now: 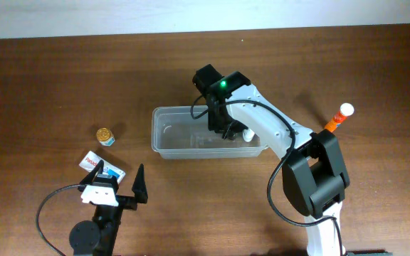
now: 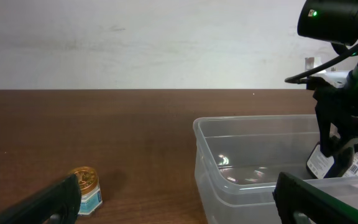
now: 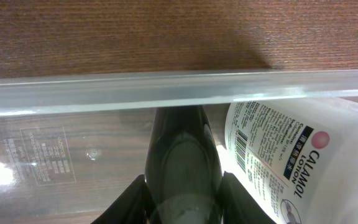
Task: Pack container
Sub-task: 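Lower the dark bottle into the container and release it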
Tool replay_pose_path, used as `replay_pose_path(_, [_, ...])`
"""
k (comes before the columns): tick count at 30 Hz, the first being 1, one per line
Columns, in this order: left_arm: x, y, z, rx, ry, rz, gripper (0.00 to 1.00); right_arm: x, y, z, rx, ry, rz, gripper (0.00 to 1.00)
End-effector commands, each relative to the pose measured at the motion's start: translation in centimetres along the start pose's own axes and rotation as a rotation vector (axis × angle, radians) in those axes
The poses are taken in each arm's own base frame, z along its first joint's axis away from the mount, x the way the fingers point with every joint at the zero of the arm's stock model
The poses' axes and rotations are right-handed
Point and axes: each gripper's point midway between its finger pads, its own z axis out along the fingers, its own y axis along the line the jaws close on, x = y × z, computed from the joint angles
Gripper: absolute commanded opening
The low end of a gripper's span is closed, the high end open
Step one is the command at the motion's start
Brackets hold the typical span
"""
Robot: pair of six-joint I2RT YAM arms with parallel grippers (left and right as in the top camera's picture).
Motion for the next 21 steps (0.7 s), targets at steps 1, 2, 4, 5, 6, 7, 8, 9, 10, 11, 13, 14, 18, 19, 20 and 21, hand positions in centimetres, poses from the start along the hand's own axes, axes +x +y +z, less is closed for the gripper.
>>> replay_pose_path(1, [0.0, 0.2, 0.0, -0.01, -0.002, -0.002, 0.99, -0.3, -0.5, 0.2, 0.026, -0.013, 0.007, 0.31])
replay_pose_path(2, [0.1, 0.2, 0.0, -0.01, -0.002, -0.002, 1.0, -0.3, -0.5, 0.2, 0.027, -0.014, 0.007, 0.31])
replay_pose_path(4, [0.0, 0.2, 0.0, -0.01, -0.002, -0.002, 0.99, -0.3, -0.6, 0.2, 0.028, -0.014, 0.007, 0.32])
replay_pose_path(5, [0.1, 0.2, 0.0, -0.01, -0.002, -0.002, 1.0, -0.3, -0.6, 0.2, 0.029, -0.014, 0.008, 0.33])
replay_pose_path(6, [0.0, 0.2, 0.0, -0.01, -0.002, -0.002, 0.99, -0.4, -0.7, 0.2, 0.029, -0.014, 0.01, 0.36])
replay_pose_path(7, [0.0, 0.2, 0.0, -0.01, -0.002, -0.002, 0.99, -0.4, -0.8, 0.3, 0.029, -0.014, 0.013, 0.38])
replay_pose_path(8, [0.0, 0.2, 0.0, -0.01, -0.002, -0.002, 0.99, -0.5, -0.9, 0.3, 0.03, -0.013, 0.015, 0.38])
replay_pose_path(9, [0.0, 0.2, 0.0, -0.01, -0.002, -0.002, 0.99, -0.6, -1.0, 0.3, 0.03, -0.012, 0.016, 0.39])
replay_pose_path(10, [0.1, 0.2, 0.0, -0.01, -0.002, -0.002, 0.99, -0.6, -1.2, 0.3, 0.031, -0.012, 0.019, 0.39])
replay_pose_path(11, [0.0, 0.2, 0.0, -0.01, -0.002, -0.002, 0.99, -0.7, -1.3, 0.3, 0.031, -0.01, 0.022, 0.39])
replay_pose_path(13, [0.1, 0.2, 0.0, -0.01, -0.002, -0.002, 0.99, -0.8, -1.6, 0.4, 0.034, -0.007, 0.029, 0.4])
replay_pose_path(14, [0.1, 0.2, 0.0, -0.01, -0.002, -0.002, 0.99, -0.8, -1.7, 0.4, 0.033, -0.005, 0.025, 0.39])
replay_pose_path(18, [0.0, 0.2, 0.0, -0.01, -0.002, -0.002, 0.99, -1.0, -1.9, 0.5, 0.032, -0.004, 0.02, 0.39])
replay_pose_path(19, [0.0, 0.2, 0.0, -0.01, -0.002, -0.002, 0.99, -1.0, -2.0, 0.5, 0.032, -0.004, 0.015, 0.39])
replay_pose_path(20, [0.0, 0.2, 0.0, -0.01, -0.002, -0.002, 0.99, -1.0, -2.0, 0.5, 0.032, -0.005, 0.014, 0.39])
replay_pose_path(21, [0.1, 0.2, 0.0, -0.01, -0.002, -0.002, 0.99, -1.1, -1.9, 0.5, 0.03, -0.007, 0.003, 0.39])
